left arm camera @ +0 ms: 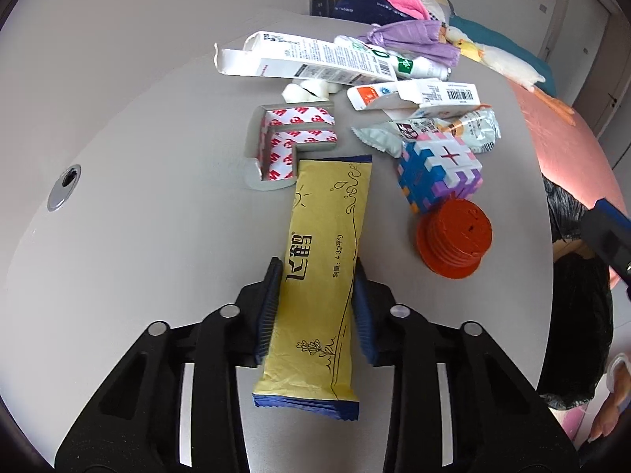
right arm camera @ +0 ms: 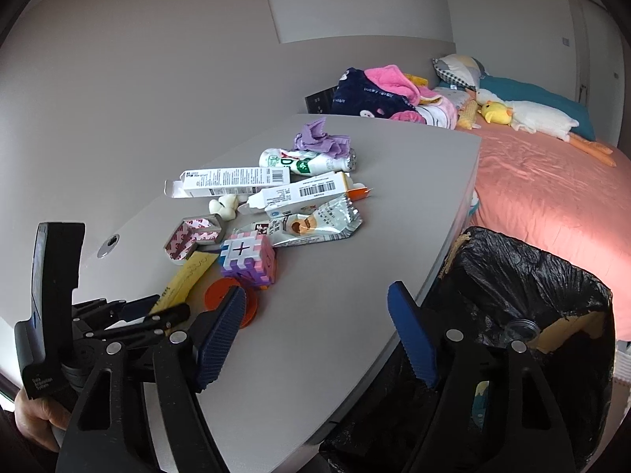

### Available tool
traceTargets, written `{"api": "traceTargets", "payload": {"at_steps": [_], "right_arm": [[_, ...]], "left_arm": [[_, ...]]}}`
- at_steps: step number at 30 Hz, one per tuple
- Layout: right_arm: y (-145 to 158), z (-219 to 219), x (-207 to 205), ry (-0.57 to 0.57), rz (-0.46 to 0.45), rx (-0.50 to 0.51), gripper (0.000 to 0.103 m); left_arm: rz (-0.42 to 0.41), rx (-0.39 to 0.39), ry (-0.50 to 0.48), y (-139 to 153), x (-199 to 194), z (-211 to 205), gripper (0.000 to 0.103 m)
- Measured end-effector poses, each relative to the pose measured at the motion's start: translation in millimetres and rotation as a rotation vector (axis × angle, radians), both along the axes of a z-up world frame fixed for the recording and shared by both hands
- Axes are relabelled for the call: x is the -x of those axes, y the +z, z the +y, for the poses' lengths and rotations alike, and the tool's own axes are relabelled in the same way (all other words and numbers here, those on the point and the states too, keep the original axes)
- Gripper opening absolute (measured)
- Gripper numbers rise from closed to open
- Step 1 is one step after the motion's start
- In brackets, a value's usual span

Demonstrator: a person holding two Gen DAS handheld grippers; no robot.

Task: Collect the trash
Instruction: 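Close the left tool on the yellow snack wrapper and lift it, then grasp the red-orange lid with the right tool while the left tool holds the wrapper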

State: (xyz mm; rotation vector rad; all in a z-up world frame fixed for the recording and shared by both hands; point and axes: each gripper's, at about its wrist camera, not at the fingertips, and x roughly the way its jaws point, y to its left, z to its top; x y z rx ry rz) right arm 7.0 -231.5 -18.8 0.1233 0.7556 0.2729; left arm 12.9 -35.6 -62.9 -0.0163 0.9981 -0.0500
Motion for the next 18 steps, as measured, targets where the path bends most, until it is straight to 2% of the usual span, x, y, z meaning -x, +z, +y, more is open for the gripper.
{"api": "traceTargets", "payload": {"at_steps": [3,10,18], "right_arm": [[-5,12,-1,0.028,0.011,0.001,0.076],[-16,37,-7,0.080,0.038,0.013,0.075],[-27,58,-22,0.104,0.081,0.021,0.068]], "left_arm": [[-0.007,0.013,0.022,3,2,9,0.026],[-0.044,-0.002,0.017,18,7,20,0.026],[-0.102,0.023,0.025,42,12,32,0.026]]}}
